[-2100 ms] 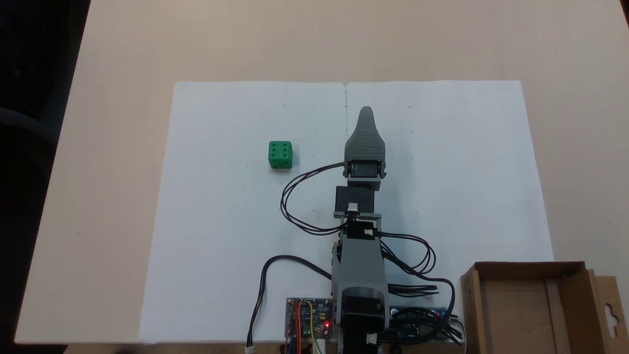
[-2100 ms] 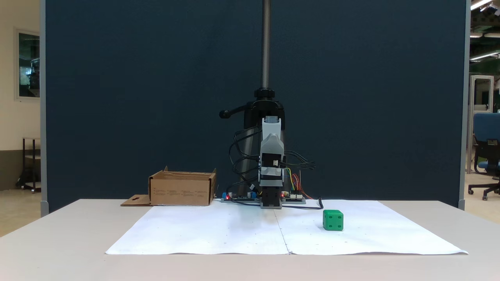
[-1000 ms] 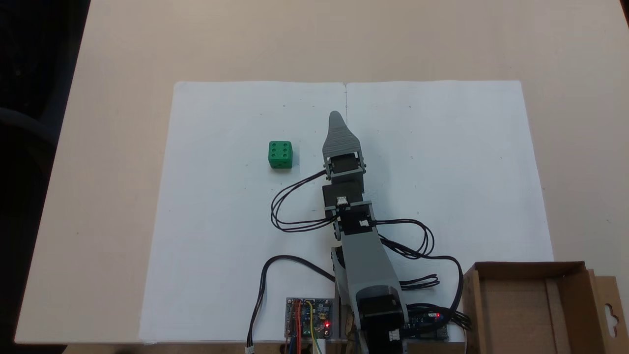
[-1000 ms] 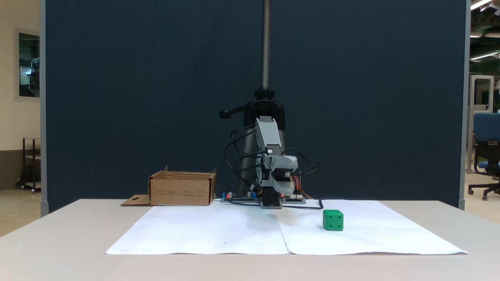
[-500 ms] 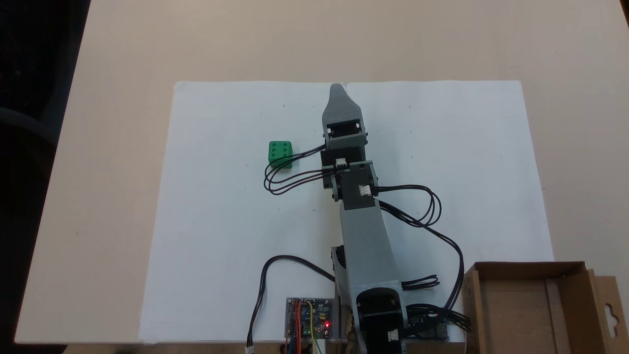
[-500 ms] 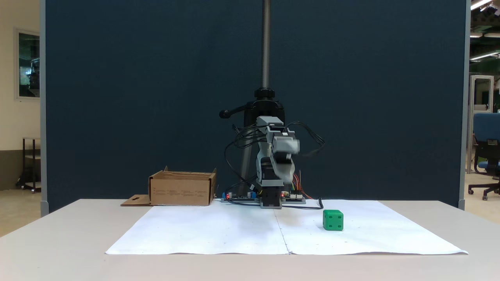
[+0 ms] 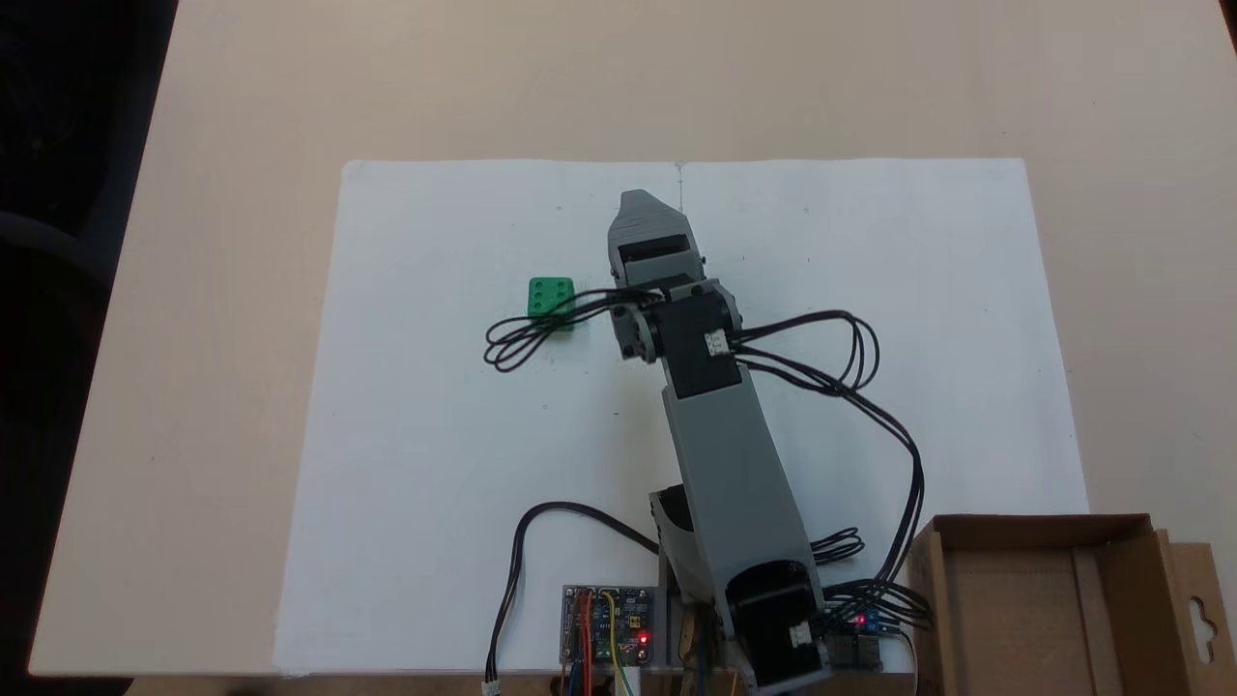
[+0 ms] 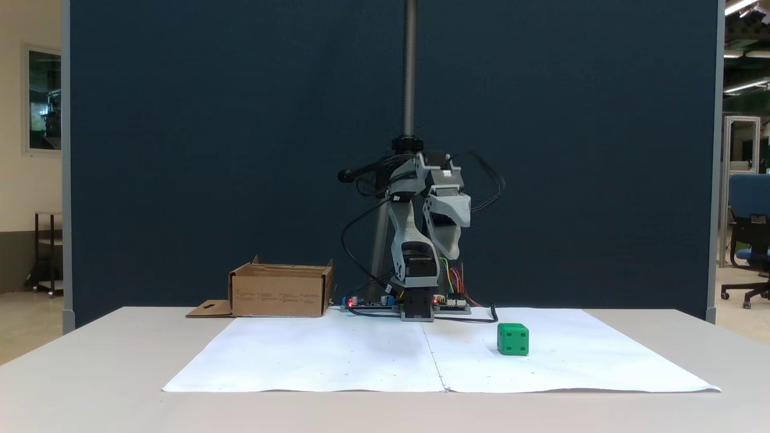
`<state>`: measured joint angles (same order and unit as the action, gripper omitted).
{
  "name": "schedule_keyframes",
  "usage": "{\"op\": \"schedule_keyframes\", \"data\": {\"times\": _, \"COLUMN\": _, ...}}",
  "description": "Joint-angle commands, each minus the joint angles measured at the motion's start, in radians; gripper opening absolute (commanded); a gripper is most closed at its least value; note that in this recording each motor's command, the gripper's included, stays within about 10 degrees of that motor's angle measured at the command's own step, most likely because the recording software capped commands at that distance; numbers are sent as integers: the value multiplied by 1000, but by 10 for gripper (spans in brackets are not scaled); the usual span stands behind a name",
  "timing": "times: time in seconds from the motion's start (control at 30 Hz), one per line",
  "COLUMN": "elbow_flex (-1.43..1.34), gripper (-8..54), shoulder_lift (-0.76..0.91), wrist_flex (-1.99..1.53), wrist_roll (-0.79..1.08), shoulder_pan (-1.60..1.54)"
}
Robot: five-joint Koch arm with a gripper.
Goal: Grasp a green dice and put it in the bin.
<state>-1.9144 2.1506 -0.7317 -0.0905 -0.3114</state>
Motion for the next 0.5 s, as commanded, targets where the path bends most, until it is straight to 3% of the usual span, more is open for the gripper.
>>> {"op": "schedule_keyframes", "data": {"times": 0.0, "elbow_flex": 81, "gripper": 446, "shoulder_lift": -63, "wrist_flex": -162, "wrist_roll": -101, "shoulder_pan": -48}}
{"op": "schedule_keyframes", "data": {"times": 0.3, "elbow_flex": 262, "gripper": 454, "shoulder_lift": -345, "wrist_flex": -555, "wrist_roll": -268, "shoulder_pan": -118}}
{"op": "schedule_keyframes", "data": {"times": 0.47, "elbow_flex": 331, "gripper": 454, "shoulder_lift": -419, "wrist_flex": -580, "wrist_roll": -342, "shoulder_pan": -190}}
